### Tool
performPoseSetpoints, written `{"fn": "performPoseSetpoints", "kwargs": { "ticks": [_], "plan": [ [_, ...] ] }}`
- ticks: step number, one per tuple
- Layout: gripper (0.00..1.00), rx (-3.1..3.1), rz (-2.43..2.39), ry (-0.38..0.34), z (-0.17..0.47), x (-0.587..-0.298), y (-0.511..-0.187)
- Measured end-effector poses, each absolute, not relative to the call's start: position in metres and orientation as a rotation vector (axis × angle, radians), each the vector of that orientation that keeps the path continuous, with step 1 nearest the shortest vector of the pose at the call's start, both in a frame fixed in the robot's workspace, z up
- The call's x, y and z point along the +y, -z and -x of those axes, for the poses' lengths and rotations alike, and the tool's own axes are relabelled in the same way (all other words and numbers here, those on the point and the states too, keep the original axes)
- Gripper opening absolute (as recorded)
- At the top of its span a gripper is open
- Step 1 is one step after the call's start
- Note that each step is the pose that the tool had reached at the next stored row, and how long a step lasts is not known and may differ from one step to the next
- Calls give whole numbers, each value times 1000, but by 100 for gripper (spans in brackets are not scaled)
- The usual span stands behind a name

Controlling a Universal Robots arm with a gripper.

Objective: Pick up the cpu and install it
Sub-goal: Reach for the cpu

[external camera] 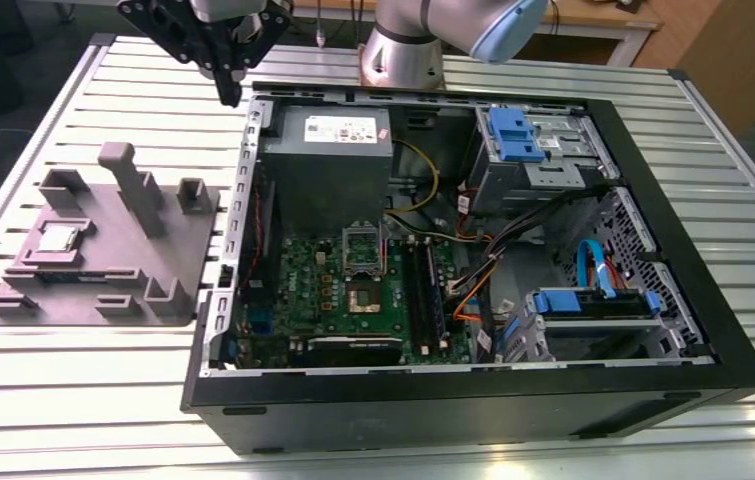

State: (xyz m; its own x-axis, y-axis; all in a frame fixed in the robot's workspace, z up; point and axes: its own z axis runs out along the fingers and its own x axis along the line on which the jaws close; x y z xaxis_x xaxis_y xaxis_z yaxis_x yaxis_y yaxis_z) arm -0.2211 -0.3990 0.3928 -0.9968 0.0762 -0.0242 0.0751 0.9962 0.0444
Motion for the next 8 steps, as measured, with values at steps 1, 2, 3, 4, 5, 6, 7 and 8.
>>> {"fn": "performPoseSetpoints", "kwargs": {
  "ticks": [1, 2, 3, 4, 5, 6, 7, 8],
  "plan": [
    [10, 3113, -118, -68, 222, -399, -393],
    [10, 3113, -118, -68, 222, -399, -393],
    [10, 3113, -118, -68, 222, -399, -393],
    [10, 3113, -118, -68, 223, -399, -393],
    [10, 3113, -118, -68, 223, -399, -393],
    [10, 3113, -118, -68, 224, -399, -393],
    [10, 3113, -118, -68, 224, -399, -393],
    [10, 3113, -118, -68, 225, -399, -393]
  ]
}}
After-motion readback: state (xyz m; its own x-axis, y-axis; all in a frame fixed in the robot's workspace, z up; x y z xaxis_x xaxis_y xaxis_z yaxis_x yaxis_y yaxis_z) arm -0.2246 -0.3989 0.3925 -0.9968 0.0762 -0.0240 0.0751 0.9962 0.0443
